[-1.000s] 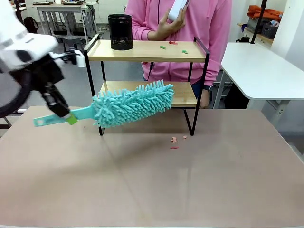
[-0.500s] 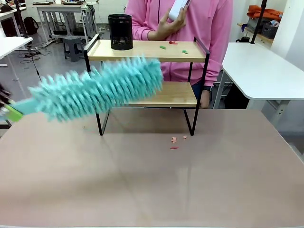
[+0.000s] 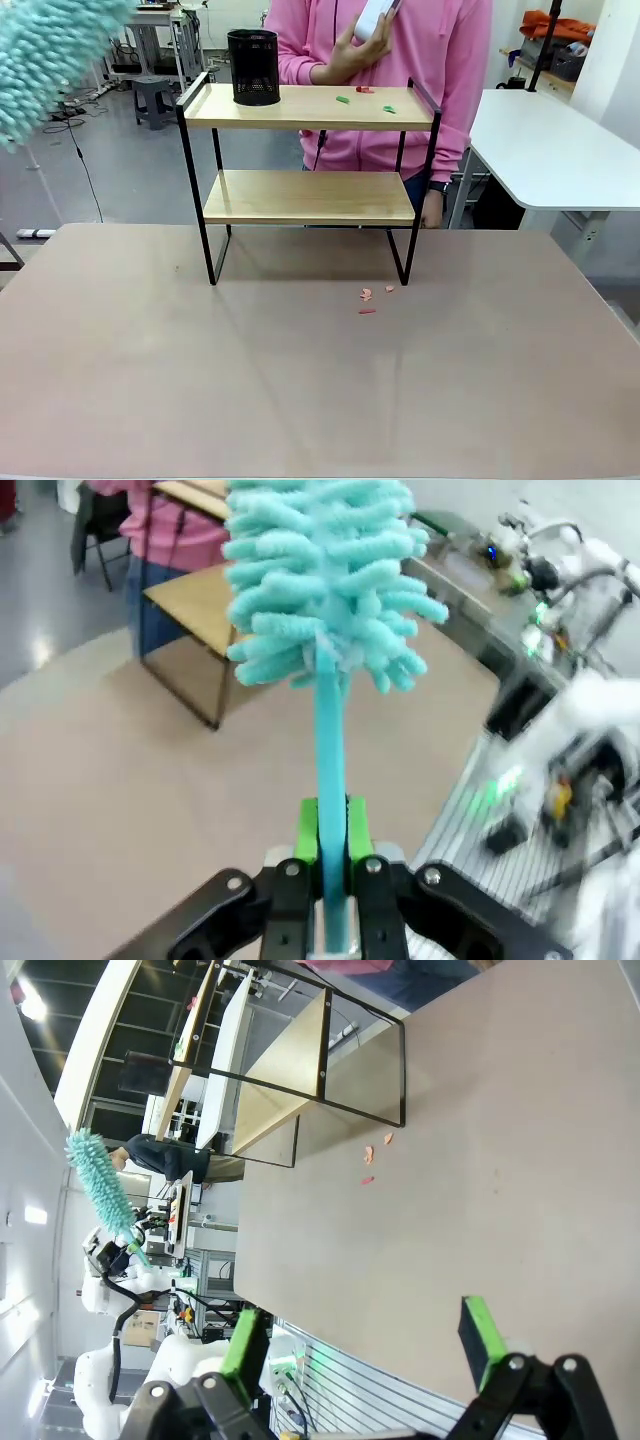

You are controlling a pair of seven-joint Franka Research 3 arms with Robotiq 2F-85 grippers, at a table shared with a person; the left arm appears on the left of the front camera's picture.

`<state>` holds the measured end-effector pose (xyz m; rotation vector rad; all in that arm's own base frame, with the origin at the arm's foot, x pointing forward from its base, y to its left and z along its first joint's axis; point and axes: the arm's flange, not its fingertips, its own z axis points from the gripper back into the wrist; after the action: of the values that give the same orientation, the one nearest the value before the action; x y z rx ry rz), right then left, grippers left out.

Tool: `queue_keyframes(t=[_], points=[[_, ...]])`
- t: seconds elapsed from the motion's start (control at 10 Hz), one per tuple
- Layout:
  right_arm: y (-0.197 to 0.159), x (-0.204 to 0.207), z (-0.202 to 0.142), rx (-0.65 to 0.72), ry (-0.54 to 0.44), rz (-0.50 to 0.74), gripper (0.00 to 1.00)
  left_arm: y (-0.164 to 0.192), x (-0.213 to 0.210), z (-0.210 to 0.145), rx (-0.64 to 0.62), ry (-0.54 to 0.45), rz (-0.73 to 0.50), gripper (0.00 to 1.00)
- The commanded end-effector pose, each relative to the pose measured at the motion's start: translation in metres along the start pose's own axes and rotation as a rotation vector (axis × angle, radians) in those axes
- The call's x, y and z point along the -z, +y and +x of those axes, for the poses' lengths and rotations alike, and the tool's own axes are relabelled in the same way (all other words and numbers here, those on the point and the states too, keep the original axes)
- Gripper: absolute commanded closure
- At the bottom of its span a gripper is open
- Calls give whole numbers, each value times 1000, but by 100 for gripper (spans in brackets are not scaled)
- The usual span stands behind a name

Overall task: Clean the shelf.
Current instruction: Clean the specific tier of the Shelf with the Duster once objects are removed, then clean the remaining tier of the Shelf with the Duster once objects are removed.

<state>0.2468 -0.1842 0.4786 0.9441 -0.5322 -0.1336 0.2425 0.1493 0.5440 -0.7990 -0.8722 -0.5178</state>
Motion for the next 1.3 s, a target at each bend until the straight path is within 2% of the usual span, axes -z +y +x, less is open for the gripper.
queue_keyframes(t=[0.0,0.1,0.2,0.3,0.4,1.2], points=[[2,0,3,-24,-18,22,0,31,24,-2,-356,-28,139,88],[2,0,3,-24,-18,22,0,44,37,2,-536,83,206,88],[2,0,3,-24,-18,22,0,55,52,8,-673,207,218,88],[2,0,3,-24,-18,22,0,66,66,16,-831,304,340,88],[2,0,3,-24,-18,22,0,63,33,-16,-449,112,209,88],[2,0,3,-24,-18,22,0,63,33,-16,-449,112,209,88]])
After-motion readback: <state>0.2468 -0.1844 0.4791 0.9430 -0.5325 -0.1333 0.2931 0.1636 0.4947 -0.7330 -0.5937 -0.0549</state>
